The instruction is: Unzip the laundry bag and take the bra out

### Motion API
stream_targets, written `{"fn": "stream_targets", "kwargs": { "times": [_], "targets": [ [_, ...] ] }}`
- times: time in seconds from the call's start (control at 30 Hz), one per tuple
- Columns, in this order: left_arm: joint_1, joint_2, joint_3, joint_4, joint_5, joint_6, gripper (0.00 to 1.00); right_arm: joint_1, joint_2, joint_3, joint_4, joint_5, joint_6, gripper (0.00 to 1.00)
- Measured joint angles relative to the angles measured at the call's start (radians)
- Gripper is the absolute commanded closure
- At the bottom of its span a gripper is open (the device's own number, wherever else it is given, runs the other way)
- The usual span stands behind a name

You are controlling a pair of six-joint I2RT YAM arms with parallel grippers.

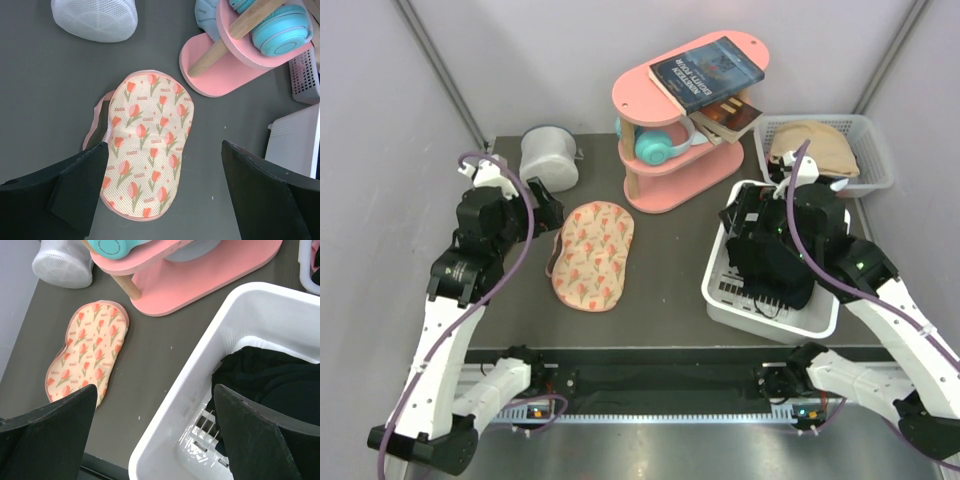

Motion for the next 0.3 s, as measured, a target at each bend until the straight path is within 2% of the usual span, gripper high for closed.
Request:
{"fn": "stream_targets", "kwargs": {
  "times": [0.3],
  "targets": [
    [0.0, -0.022, 0.0, -0.028, -0.035, 0.001, 0.01, 0.0, -0.006, -0.017, 0.026, 0.007, -0.006, 0.0]
  ]
}}
